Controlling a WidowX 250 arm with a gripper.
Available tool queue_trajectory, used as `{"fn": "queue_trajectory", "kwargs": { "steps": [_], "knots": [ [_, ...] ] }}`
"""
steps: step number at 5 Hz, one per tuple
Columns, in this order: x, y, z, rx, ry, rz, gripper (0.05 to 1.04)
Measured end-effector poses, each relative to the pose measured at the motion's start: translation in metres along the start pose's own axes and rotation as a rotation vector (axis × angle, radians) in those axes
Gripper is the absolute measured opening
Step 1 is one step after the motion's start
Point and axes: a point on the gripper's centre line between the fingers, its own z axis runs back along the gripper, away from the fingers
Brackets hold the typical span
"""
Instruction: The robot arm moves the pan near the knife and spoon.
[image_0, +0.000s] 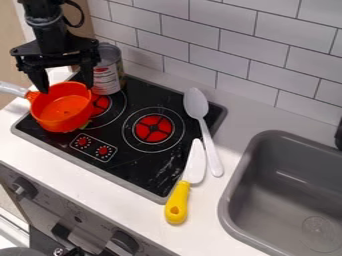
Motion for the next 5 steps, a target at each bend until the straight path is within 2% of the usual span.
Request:
{"fn": "queue_trajectory", "kwargs": {
  "steps": [1, 2, 3, 4, 5],
  "knots": [
    [-0.005, 0.001, -0.007, 0.006, 0.03, -0.015, 0.996],
    [0.002, 0.011, -0.012, 0.042, 0.037, -0.224, 0.996],
    [0.007, 0.02, -0.017, 0.046, -0.018, -0.485, 0.996],
    [0.007, 0.026, -0.02, 0.024, -0.034, -0.734, 0.996],
    [-0.001, 0.024, -0.021, -0.101, -0.024, -0.932, 0.996]
  ]
}}
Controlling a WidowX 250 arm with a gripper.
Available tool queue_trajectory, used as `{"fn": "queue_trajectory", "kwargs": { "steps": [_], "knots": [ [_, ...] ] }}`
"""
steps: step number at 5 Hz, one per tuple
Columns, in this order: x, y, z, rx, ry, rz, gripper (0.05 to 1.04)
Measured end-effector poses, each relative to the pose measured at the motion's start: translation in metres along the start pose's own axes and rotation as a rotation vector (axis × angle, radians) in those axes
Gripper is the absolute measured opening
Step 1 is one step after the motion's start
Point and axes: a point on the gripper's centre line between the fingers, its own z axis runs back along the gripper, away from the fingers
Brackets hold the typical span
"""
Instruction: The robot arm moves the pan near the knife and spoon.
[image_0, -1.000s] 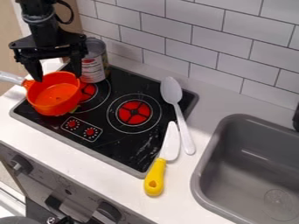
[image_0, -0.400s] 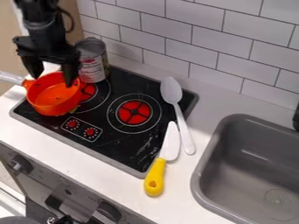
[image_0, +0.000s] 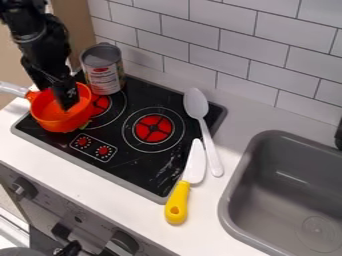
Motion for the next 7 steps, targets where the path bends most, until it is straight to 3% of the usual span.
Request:
{"fn": "queue_trajectory", "kwargs": {
  "steps": [1, 2, 4, 5, 6, 7],
  "knots": [
    [-0.004, -0.003, -0.005, -0.048, 0.049, -0.106, 0.996],
    [-0.008, -0.004, -0.01, -0.026, 0.061, -0.261, 0.996],
    [-0.017, -0.011, -0.025, -0.002, 0.074, -0.342, 0.996],
    [-0.022, -0.016, -0.036, -0.059, 0.103, -0.401, 0.996],
    [-0.021, -0.017, -0.039, -0.069, 0.097, -0.408, 0.966],
    [-0.022, -0.019, -0.044, -0.05, 0.077, -0.423, 0.706]
  ]
}}
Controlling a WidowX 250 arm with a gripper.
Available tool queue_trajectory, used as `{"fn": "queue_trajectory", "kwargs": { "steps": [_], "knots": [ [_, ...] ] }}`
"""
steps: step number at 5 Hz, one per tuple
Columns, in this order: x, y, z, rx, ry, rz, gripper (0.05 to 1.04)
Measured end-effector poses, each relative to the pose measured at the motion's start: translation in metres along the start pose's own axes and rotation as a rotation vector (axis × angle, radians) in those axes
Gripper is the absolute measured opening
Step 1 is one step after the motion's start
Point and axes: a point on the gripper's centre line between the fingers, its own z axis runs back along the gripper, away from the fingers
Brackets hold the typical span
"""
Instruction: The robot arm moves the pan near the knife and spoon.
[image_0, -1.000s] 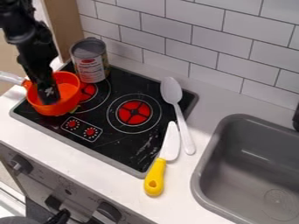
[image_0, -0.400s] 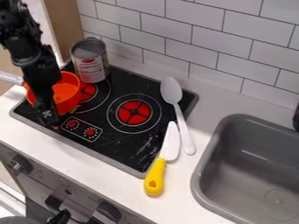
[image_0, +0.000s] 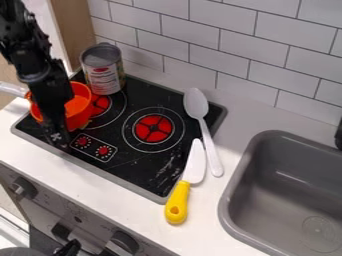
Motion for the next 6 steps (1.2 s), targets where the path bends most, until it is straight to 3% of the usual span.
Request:
{"fn": "queue_trajectory", "kwargs": {
  "steps": [1, 2, 3, 4, 6],
  "knots": [
    [0.0, -0.001, 0.0, -0.008, -0.01, 0.017, 0.416],
    [0.0, 0.0, -0.002, 0.018, 0.005, 0.034, 0.195],
    [0.004, -0.002, -0.001, 0.018, 0.034, 0.11, 0.079],
    [0.009, -0.004, 0.0, 0.027, 0.016, 0.285, 0.058],
    [0.035, -0.016, 0.034, 0.064, -0.016, 0.725, 0.058]
  ]
}}
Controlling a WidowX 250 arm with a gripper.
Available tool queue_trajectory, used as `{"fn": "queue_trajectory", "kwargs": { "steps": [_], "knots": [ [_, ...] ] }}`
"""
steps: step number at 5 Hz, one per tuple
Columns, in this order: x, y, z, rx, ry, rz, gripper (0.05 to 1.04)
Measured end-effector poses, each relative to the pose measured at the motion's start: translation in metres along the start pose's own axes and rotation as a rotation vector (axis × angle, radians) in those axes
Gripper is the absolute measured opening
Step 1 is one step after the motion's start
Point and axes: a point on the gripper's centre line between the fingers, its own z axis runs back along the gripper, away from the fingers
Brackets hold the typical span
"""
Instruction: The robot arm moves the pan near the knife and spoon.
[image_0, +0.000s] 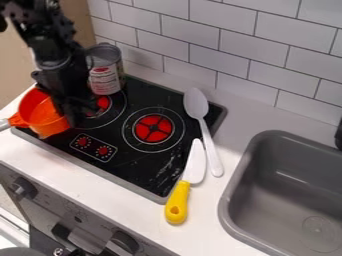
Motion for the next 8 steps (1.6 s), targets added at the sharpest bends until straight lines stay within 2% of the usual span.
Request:
{"fn": "queue_trajectory", "kwargs": {
  "steps": [1, 2, 3, 4, 5, 7, 8],
  "knots": [
    [0.001, -0.021, 0.005, -0.002, 0.049, 0.088, 0.058],
    [0.014, -0.045, 0.012, 0.012, 0.042, 0.24, 0.058],
    [0.02, -0.069, 0.008, -0.007, 0.073, 0.334, 0.058],
    [0.03, -0.092, -0.003, -0.022, 0.113, 0.457, 0.058],
    [0.038, -0.113, -0.019, -0.03, 0.15, 0.516, 0.058],
    [0.045, -0.129, -0.027, -0.048, 0.147, 0.524, 0.058],
    [0.049, -0.132, -0.025, -0.038, 0.14, 0.524, 0.072]
  ]
}}
